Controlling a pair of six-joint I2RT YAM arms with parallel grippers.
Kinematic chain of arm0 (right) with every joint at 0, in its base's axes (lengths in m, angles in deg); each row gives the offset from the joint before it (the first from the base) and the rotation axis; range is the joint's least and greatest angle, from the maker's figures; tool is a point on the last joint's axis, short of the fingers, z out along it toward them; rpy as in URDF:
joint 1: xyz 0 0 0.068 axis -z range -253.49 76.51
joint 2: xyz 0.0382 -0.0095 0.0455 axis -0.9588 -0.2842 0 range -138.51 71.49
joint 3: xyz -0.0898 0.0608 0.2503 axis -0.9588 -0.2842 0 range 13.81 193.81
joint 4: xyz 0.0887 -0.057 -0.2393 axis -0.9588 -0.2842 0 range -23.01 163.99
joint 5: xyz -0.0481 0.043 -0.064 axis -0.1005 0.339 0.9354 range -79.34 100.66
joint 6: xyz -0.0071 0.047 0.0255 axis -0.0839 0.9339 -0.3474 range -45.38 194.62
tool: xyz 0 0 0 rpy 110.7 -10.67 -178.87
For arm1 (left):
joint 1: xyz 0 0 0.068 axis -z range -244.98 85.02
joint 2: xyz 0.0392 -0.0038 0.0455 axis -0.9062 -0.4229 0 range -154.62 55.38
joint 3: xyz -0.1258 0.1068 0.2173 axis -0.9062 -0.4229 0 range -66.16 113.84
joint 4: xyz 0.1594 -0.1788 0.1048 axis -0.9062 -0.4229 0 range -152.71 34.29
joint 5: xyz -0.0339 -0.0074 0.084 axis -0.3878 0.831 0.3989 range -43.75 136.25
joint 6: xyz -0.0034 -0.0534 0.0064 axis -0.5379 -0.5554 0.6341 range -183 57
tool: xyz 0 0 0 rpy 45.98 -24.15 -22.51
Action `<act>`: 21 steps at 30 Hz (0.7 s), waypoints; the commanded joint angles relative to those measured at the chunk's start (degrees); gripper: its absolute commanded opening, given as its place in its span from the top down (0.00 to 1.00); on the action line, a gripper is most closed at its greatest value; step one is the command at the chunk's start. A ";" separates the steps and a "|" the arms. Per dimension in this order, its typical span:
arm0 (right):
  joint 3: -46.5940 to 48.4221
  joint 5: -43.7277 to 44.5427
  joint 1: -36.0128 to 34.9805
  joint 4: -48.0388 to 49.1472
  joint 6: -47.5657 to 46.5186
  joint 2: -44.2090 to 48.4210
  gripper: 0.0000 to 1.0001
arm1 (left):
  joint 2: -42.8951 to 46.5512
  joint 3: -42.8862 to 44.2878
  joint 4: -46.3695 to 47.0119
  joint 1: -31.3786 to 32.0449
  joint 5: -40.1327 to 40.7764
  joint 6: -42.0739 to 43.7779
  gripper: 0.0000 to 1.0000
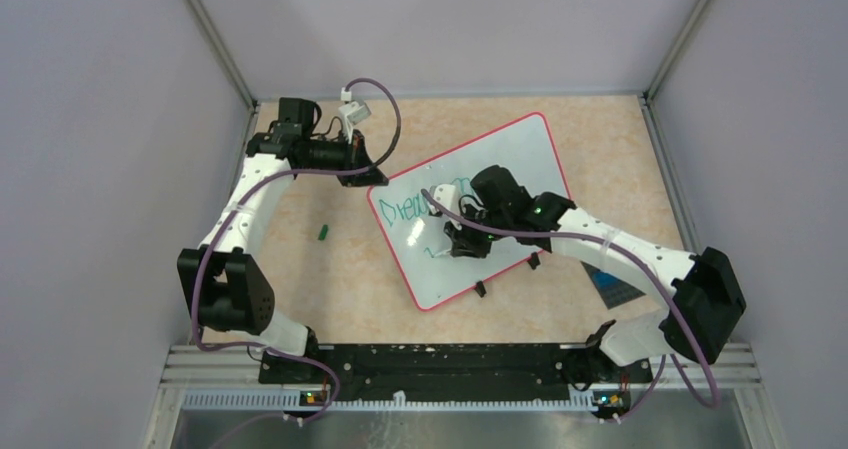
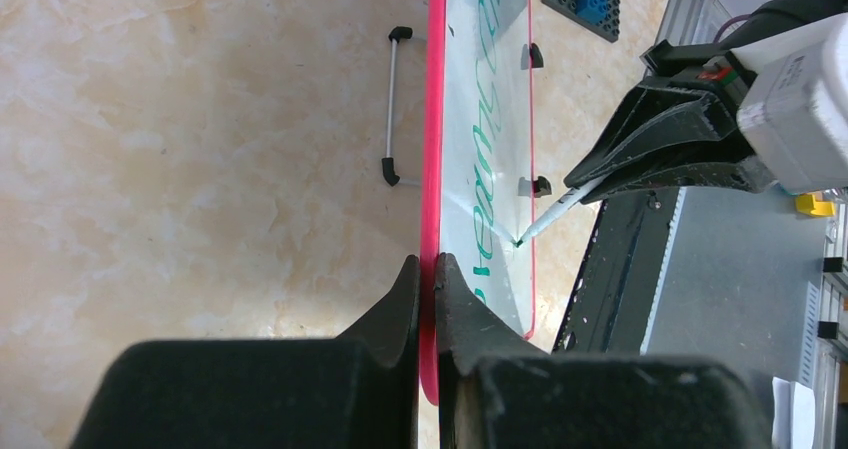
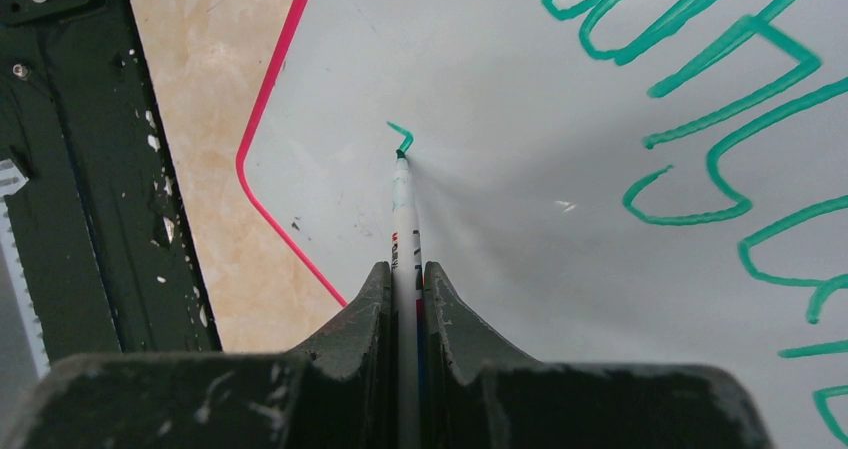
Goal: Write a sentence on the whiteboard
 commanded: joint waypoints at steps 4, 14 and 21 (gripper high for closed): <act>-3.35 1.38 -1.09 -0.71 -1.50 0.92 1.00 | -0.50 -2.12 -2.70 1.98 2.47 1.65 1.00; -3.98 0.18 -5.25 -0.17 -1.23 -1.41 1.00 | -0.45 -2.14 -2.75 1.98 2.60 1.73 1.00; 0.02 -2.75 -5.36 -1.34 -0.80 0.06 1.00 | -0.29 -2.04 -2.70 1.98 2.69 1.82 1.00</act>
